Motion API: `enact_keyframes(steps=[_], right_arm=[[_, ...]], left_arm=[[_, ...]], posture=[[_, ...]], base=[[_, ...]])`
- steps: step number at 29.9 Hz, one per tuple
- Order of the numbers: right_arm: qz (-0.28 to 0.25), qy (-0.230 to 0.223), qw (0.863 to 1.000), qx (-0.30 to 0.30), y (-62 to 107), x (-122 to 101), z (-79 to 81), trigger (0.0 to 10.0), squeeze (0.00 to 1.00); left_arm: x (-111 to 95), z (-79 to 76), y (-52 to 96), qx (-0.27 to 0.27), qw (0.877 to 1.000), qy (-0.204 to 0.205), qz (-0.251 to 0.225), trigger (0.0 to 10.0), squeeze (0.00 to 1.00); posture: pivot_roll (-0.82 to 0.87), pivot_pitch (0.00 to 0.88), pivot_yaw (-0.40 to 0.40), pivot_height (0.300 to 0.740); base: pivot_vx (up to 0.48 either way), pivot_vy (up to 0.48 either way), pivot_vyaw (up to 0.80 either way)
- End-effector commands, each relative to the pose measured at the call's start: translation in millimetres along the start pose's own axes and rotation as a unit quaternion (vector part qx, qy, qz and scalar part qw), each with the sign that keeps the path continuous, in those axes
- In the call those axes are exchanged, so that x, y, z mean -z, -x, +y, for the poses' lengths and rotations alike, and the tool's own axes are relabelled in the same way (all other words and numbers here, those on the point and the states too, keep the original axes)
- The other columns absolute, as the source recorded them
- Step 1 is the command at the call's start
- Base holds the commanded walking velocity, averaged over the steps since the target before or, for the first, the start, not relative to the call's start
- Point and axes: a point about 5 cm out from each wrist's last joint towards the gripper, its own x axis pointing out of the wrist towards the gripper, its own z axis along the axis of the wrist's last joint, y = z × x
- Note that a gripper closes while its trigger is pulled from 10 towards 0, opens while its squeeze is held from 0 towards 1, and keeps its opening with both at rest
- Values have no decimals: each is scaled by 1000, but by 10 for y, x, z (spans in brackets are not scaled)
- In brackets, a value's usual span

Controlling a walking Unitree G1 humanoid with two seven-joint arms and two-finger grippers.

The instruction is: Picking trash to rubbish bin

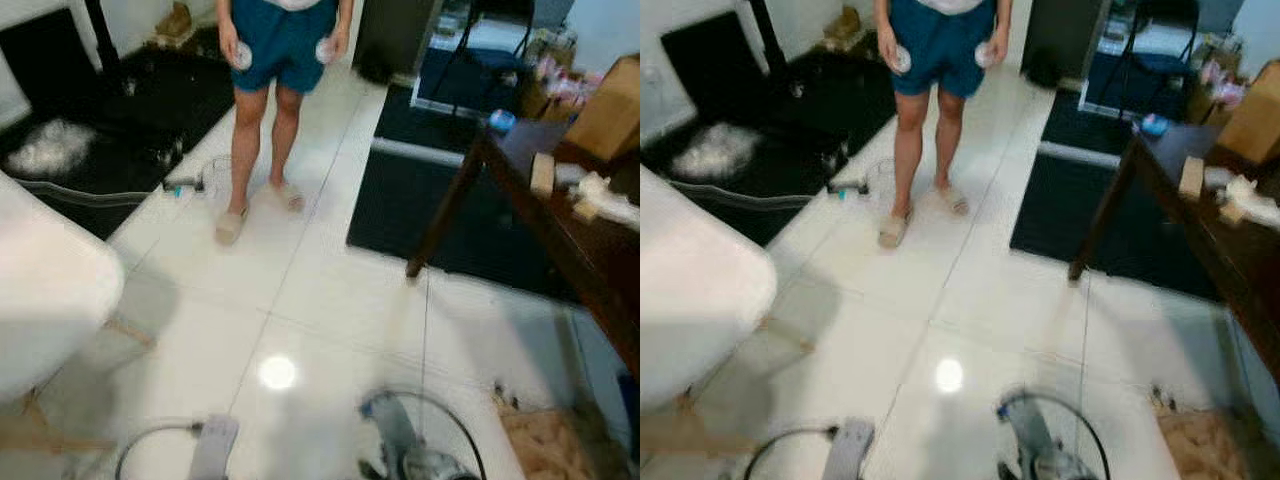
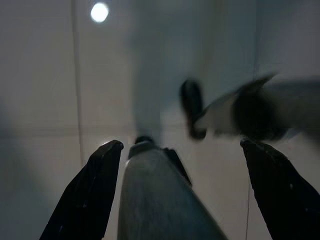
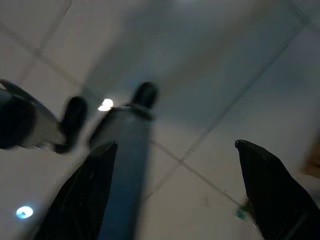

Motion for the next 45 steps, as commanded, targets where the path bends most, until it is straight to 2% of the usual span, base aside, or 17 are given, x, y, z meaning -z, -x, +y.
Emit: enact_keyframes(steps=[1, 23, 25, 26, 29, 30, 31, 32, 33, 35, 37, 39, 40, 41, 42, 44, 45], right_arm=[[11, 4, 1000, -4, -4, 55, 33, 10000, 0], [3, 1, 1000, -15, -2, -5, 23, 10000, 0], [-34, -32, 994, -101, -5, -169, 143, 10000, 0], [-63, -50, 980, -181, 13, -321, 249, 10000, 0], [-128, -62, 935, -325, 105, -665, 402, 10000, 0], [-128, -62, 935, -325, 105, -665, 402, 10000, 0], [-150, -64, 922, -351, 140, -778, 414, 10000, 0], [-194, -70, 903, -376, 202, -993, 406, 10000, 0], [-194, -70, 903, -376, 202, -993, 406, 10000, 0], [-257, -84, 881, -388, 297, -1285, 366, 10000, 0], [-340, -138, 847, -384, 444, -1652, 236, 10000, 0], [-401, -164, 801, -414, 627, -1926, 130, 10000, 0], [-401, -164, 801, -414, 627, -1926, 130, 10000, 0], [-423, -162, 778, -436, 714, -2019, 101, 10000, 0], [-423, -162, 778, -436, 714, -2019, 101, 10000, 0], [-450, -151, 741, -474, 846, -2129, 60, 10000, 0], [-450, -151, 741, -474, 846, -2129, 60, 10000, 0]], left_arm=[[133, -60, 11, 7, 1000, 5, 20, 10000, 0], [130, -76, 6, 7, 1000, 7, 18, 10000, 0], [125, -63, 10, 5, 1000, 9, 14, 10000, 0], [114, -42, 15, 1, 1000, 14, 8, 10000, 0], [59, 17, 25, -8, 1000, 16, -11, 10000, 0], [59, 17, 25, -8, 1000, 16, -11, 10000, 0], [19, 46, 28, -13, 1000, 18, -21, 10000, 0], [-83, 113, 34, -22, 999, 18, -45, 10000, 0], [-83, 113, 34, -22, 999, 18, -45, 10000, 0], [-242, 214, 52, -37, 996, 19, -81, 10000, 0], [-535, 377, 103, -55, 988, 13, -145, 10000, 0], [-882, 513, 189, -66, 973, -5, -220, 10000, 0], [-882, 513, 189, -66, 973, -5, -220, 10000, 0], [-1059, 555, 240, -65, 964, -14, -258, 10000, 0], [-1059, 555, 240, -65, 964, -14, -258, 10000, 0], [-1308, 576, 320, -54, 948, -29, -312, 10000, 0], [-1308, 576, 320, -54, 948, -29, -312, 10000, 0]], posture=[[179, 76, -82, 740], [186, 87, -86, 740], [186, 87, -86, 740], [188, 92, -82, 740], [184, 96, -81, 740], [184, 96, -81, 740], [183, 98, -81, 740], [183, 98, -81, 740], [183, 98, -81, 740], [183, 98, -81, 740], [183, 98, -81, 740], [183, 98, -81, 740], [183, 98, -81, 740], [205, 111, -86, 740], [205, 111, -86, 740], [212, 111, -86, 740], [212, 111, -86, 740]], base=[[337, 0, -781], [339, 0, -781], [339, 0, -781], [341, 0, -781], [338, 0, -781], [337, 0, -781], [337, 0, -788], [337, 0, -788], [337, 0, -788], [337, 0, -788], [339, 0, -788], [349, 0, -794], [349, 0, -800], [345, 0, -800], [345, 0, -800], [349, 0, -800], [352, 0, -800]])
